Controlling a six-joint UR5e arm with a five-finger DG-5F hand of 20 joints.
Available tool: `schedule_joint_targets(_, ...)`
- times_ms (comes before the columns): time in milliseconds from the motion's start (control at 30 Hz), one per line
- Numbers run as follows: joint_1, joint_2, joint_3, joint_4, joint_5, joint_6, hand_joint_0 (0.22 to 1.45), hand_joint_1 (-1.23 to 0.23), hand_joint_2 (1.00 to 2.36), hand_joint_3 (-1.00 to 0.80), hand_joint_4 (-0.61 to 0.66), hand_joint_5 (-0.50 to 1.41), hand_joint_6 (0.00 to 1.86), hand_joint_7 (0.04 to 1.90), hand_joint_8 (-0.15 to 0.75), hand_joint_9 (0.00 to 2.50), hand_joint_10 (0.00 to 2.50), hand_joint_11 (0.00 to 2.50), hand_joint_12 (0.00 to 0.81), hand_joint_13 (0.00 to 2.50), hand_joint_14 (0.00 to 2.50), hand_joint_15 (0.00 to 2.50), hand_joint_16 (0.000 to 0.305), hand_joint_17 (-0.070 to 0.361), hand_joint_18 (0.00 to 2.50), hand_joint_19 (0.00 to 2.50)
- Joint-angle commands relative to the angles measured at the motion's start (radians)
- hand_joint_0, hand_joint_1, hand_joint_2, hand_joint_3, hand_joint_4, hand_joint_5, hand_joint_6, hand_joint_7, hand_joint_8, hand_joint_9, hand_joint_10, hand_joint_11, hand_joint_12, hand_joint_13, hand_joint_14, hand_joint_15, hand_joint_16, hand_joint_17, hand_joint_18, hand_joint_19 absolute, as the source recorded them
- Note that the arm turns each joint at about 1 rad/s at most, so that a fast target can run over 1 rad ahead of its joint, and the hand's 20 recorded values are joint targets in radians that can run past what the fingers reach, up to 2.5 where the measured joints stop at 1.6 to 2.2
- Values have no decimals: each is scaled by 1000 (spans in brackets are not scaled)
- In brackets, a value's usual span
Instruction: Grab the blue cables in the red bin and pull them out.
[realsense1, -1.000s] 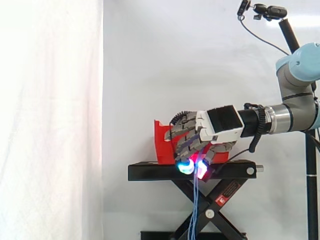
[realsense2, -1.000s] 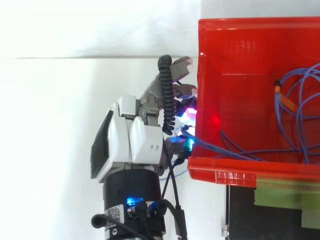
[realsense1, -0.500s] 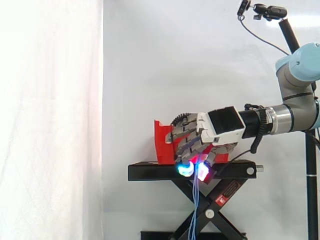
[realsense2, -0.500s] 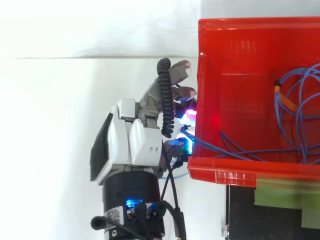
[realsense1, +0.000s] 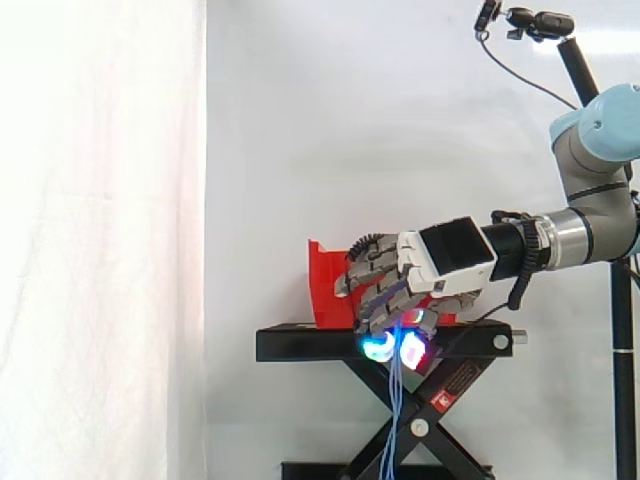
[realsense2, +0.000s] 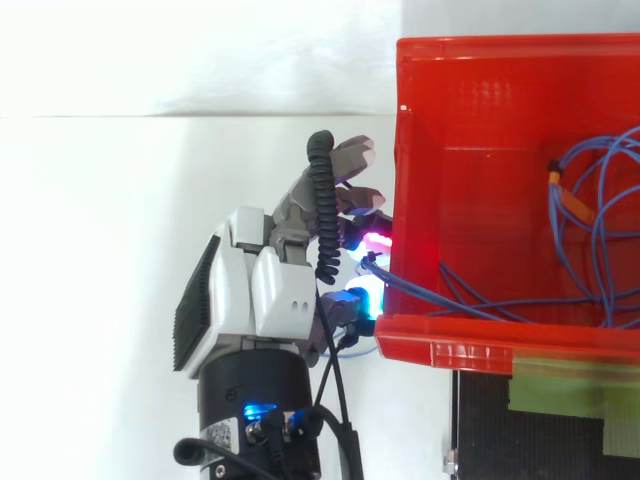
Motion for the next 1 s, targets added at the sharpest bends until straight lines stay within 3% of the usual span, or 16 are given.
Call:
schedule_joint_targets(0, 1, 0, 0, -2, 0, 0, 828, -940, 1000, -1000, 208, 873, 16, 703, 265, 936, 20, 518, 351, 606, 14, 330, 52, 117, 558, 521)
schedule_joint_targets(600, 4, 2, 0, 2, 0, 2, 787, -931, 1000, -1000, 206, 849, 16, 684, 271, 934, 20, 525, 358, 606, 14, 330, 53, 120, 565, 515)
schedule_joint_targets(967, 4, 2, 29, -3, 1, 3, 788, -938, 1000, -1000, 207, 848, 16, 681, 269, 931, 21, 516, 357, 605, 15, 336, 53, 119, 564, 515)
